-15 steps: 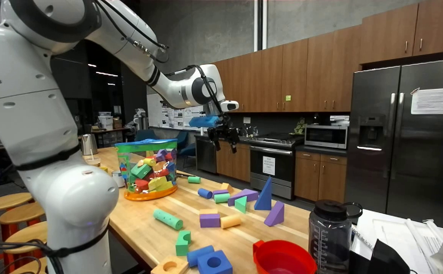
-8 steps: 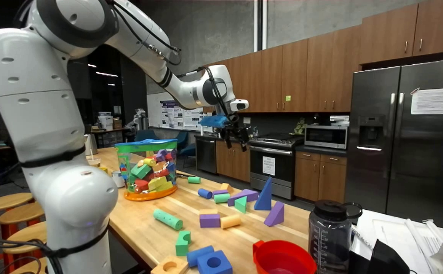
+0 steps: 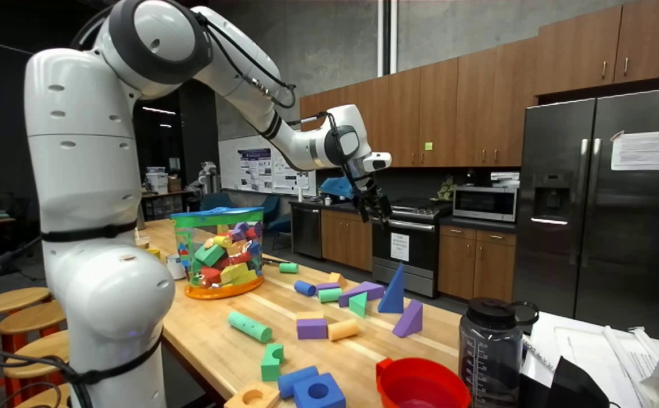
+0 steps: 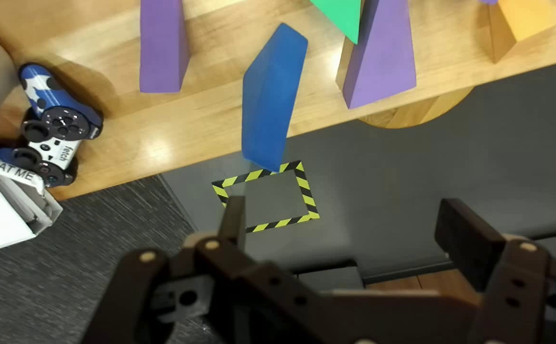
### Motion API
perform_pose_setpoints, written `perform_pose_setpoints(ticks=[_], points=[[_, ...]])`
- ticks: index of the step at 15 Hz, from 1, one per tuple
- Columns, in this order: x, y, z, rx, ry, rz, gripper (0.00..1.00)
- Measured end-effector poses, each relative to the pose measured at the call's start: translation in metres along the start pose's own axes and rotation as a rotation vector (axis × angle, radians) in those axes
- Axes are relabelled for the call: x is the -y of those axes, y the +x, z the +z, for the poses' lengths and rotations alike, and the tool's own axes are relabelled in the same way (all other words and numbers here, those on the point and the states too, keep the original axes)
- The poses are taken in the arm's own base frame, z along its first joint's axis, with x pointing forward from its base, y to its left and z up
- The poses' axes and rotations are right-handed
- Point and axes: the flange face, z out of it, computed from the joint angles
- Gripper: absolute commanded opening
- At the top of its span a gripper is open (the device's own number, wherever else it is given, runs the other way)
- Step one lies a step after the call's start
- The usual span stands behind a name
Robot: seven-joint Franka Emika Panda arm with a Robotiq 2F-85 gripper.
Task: Put the blue triangle into the bag
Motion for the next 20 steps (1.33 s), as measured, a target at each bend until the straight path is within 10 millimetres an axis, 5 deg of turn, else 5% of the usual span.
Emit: perform_pose_setpoints(ticks=[13, 20], points=[[-0.02, 0.051, 0.049, -0.047, -0.086, 0.07, 1.0], [-0.018, 0.05, 0.083, -0.022, -0.113, 0.057, 1.0]])
